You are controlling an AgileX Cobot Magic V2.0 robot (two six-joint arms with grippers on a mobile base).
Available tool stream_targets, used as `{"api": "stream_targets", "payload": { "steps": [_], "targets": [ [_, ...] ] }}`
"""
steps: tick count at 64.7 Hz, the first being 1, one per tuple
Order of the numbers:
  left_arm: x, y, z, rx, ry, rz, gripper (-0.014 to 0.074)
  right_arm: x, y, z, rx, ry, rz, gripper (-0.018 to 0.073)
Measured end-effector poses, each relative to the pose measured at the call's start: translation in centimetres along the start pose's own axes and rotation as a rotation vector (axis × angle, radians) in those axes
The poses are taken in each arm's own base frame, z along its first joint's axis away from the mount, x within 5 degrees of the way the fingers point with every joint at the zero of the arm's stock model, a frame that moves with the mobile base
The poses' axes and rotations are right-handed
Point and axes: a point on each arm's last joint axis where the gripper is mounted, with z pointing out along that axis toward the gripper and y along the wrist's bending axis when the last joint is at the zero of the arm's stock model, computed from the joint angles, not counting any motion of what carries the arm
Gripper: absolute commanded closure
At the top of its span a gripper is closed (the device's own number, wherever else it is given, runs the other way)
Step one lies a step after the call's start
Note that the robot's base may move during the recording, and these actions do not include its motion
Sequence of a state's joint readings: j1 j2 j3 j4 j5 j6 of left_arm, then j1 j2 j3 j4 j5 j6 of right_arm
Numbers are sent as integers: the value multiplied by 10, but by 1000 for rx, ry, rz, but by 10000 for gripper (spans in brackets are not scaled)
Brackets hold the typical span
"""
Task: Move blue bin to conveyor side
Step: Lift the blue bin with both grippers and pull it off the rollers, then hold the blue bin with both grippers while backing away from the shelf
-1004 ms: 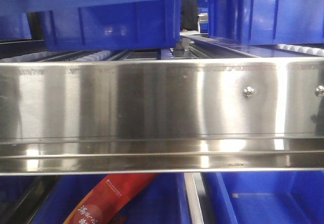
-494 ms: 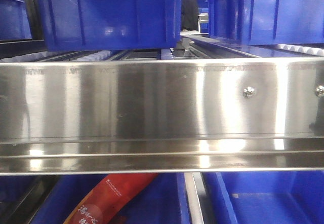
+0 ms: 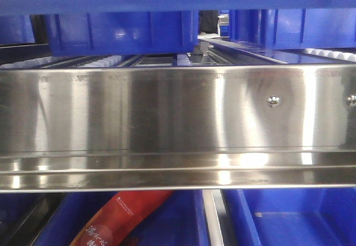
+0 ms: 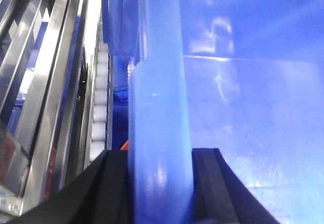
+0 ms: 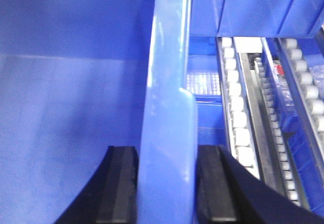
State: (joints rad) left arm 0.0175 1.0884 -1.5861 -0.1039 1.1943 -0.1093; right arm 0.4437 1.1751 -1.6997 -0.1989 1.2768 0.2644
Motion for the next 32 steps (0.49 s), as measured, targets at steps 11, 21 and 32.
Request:
{"api": "stream_targets", "payload": {
  "steps": [11,21,32],
  "targets": [
    [0,-1,-3,6,-19,-3,619,0,0,-2,-3,-12,1,648],
    [0,0,-3,6,-24,-3,619,0,0,-2,-5,-18,2,648],
    [1,0,-2,6,-23,-3,619,0,0,-2,-5,-18,2,648]
  ]
}}
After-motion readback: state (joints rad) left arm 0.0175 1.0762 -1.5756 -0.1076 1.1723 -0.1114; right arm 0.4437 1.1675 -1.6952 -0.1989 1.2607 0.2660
